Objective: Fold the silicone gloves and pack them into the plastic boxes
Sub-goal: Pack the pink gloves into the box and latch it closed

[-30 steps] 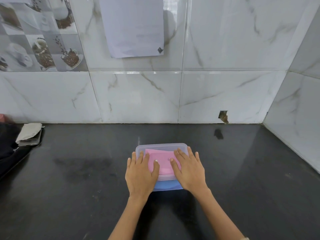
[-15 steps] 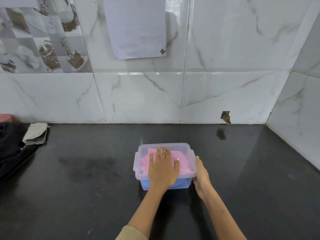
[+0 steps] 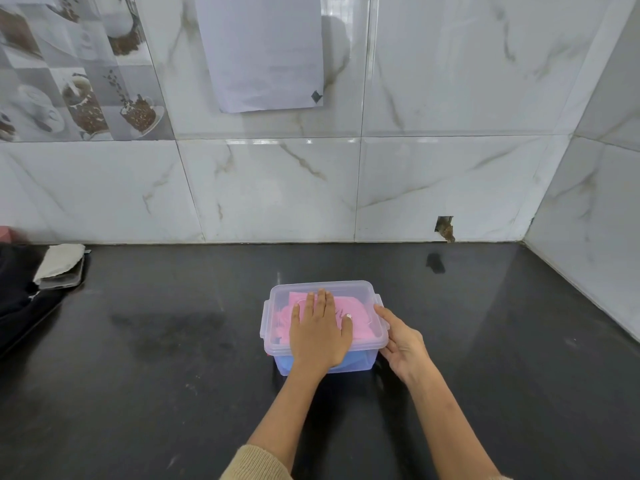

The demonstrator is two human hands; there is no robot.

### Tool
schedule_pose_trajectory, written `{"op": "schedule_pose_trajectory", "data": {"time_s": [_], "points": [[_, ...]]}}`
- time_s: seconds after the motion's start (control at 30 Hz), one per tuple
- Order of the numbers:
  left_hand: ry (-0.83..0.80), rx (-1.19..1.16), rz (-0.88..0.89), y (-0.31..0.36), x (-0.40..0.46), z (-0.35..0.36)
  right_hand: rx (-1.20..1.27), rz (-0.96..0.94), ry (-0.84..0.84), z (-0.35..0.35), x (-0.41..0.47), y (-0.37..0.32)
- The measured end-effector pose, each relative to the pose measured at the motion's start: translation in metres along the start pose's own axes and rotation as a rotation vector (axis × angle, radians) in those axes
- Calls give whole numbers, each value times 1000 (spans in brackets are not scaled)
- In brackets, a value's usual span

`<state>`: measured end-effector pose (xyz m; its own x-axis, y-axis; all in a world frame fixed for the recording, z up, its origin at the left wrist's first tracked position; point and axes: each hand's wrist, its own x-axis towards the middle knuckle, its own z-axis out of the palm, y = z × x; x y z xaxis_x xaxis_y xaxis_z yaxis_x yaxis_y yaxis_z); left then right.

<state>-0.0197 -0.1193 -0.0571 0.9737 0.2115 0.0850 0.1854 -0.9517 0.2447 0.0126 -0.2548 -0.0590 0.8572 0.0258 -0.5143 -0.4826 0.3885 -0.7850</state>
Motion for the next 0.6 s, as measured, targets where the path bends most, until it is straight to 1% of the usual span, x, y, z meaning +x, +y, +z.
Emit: {"op": "schedule_pose_trajectory", "data": {"time_s": [0.07, 0.1, 0.2, 0.27, 0.33, 0.5, 0.6], "points": [[0, 5, 0, 0, 0, 0, -11, 67, -81, -1, -2, -1], [1, 8, 0, 0, 0, 0, -3, 81, -89, 0, -2, 0], [4, 11, -3, 0, 0, 0, 34, 42, 17, 3, -2, -2], [6, 5, -3, 1, 0, 0, 24, -51, 123, 4, -1, -4], [10, 2, -5, 1, 0, 1, -57, -191, 191, 5, -2, -5], [8, 4, -12, 0, -1, 1, -398, -547, 199, 13, -14, 3], [6, -4, -11, 1, 0, 1, -501, -621, 205, 14, -18, 9]]}}
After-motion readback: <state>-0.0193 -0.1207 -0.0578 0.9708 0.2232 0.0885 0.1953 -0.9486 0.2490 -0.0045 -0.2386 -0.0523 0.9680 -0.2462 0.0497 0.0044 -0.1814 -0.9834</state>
